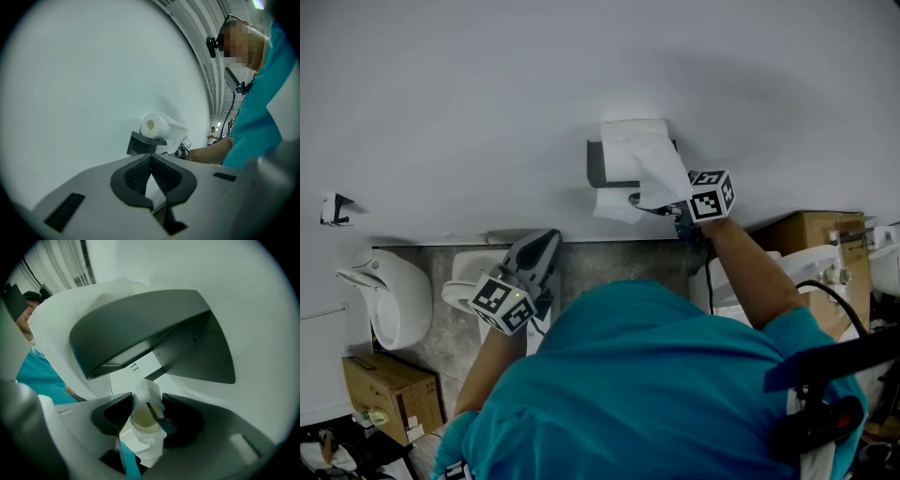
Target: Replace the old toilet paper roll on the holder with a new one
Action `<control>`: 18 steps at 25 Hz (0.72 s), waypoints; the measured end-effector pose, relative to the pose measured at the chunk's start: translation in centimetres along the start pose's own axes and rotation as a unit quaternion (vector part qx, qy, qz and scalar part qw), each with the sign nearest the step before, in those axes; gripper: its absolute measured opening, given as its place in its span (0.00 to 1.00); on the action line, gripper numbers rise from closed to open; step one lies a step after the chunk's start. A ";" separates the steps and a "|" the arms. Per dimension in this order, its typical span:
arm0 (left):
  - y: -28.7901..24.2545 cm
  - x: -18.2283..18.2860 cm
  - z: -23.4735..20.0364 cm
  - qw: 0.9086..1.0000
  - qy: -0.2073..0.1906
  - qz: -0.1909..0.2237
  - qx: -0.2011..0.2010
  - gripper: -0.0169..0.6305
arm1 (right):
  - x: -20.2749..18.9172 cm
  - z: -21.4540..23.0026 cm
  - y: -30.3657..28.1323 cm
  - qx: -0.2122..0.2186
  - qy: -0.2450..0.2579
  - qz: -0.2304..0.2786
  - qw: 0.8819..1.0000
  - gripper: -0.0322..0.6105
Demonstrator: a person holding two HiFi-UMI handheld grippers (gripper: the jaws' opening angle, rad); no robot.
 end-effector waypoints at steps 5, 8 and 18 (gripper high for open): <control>0.2 0.0 -0.1 1.000 0.000 0.001 0.001 0.04 | -0.3 0.4 0.5 0.000 0.006 -0.006 1.000 0.32; 0.2 0.0 0.0 1.000 0.002 0.000 0.002 0.04 | -0.3 0.4 0.6 -0.005 0.017 -0.012 1.000 0.30; 0.2 -0.1 -0.1 1.000 0.004 0.007 0.004 0.04 | 0.3 0.5 1.1 -0.021 0.036 -0.045 0.998 0.29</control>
Point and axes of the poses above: the fingertips, and each gripper's own axes: y backward along the fingers, z to its right, x out of its top, the point moved 8 cm from there along y, backward along the fingers, and after that the axes turned 6 degrees about -x, right-handed, at the moved point
